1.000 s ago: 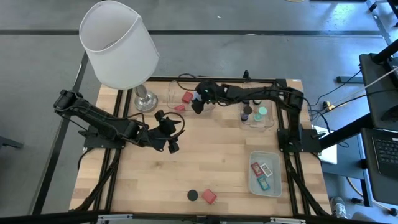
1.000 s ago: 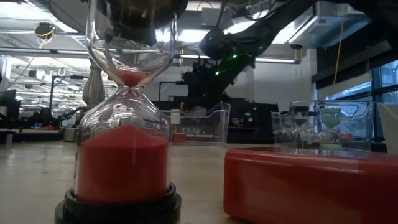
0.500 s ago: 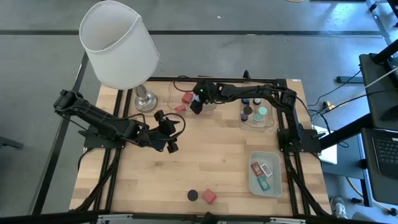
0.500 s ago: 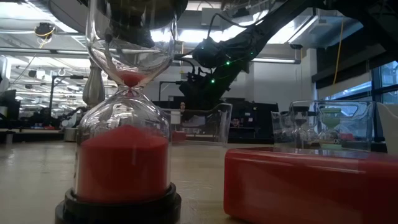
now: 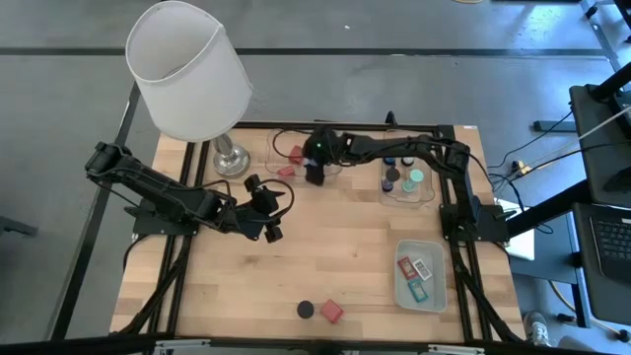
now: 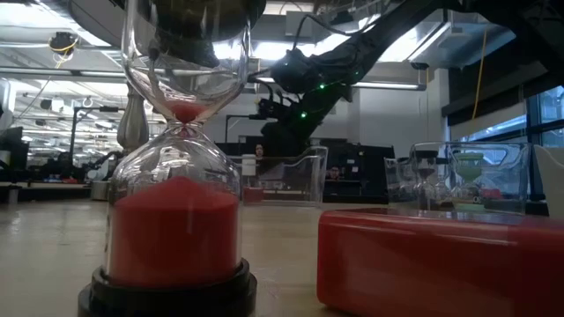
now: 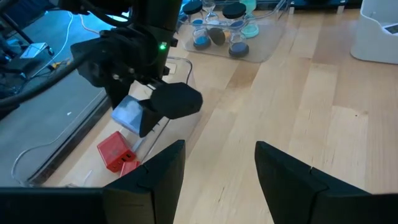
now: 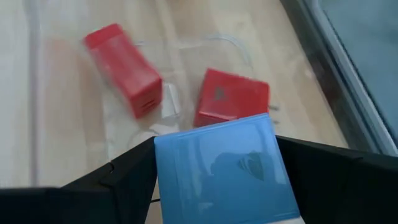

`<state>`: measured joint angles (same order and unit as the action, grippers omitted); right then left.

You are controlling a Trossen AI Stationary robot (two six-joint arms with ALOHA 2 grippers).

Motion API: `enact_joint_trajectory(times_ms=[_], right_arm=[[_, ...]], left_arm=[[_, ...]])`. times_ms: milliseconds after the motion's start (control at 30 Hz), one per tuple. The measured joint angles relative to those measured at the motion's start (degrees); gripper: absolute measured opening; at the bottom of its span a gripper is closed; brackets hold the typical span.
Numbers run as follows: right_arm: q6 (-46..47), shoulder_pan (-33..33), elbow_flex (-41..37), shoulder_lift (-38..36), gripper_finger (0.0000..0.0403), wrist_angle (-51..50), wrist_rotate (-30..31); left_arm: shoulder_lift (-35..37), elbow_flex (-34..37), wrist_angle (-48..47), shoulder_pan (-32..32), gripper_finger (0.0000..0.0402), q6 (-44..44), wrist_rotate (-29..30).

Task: Pick & Place Office items
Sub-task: Put the blue charger adapter into the left transparent bin, then put the red charger adapter into the left transparent bin

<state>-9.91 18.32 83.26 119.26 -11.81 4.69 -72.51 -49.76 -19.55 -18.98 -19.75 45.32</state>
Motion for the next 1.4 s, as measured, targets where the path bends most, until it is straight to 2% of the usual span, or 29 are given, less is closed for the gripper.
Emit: enact_joint_trajectory(times_ms=[300, 533, 833, 1067, 1233, 1400], right_arm=[[-9.19, -0.21, 0.11, -0.13, 0.0290, 0.20, -0.04], [-8.38, -0.17, 0.11, -0.13, 0.0291, 0.17, 0.00], [-5.65, -0.15, 0.07, -0.07, 0.0320, 0.44, 0.26], [-4.90, -0.15, 0.01, -0.29, 0.0329, 0.64, 0.95], [-0.63, -0.25, -0.30, -5.02, 0.0329, -4.06, 3.96], [6.85, -0.64, -0.09, -12.58, 0.0326, -14.50, 5.37]], left_arm=[[0.00, -0.01, 0.00, 0.01, 0.0191, 0.00, 0.00], [0.00, 0.01, -0.02, 0.00, 0.0191, 0.02, 0.00], [0.00, -0.01, -0.04, 0.00, 0.0191, 0.02, 0.00], [0.00, -0.01, -0.04, 0.00, 0.0191, 0.02, 0.00], [0.00, -0.01, -0.53, 0.02, 0.0191, 0.02, 0.00], [0.00, -0.01, -1.22, 0.00, 0.0191, 0.02, 0.00]])
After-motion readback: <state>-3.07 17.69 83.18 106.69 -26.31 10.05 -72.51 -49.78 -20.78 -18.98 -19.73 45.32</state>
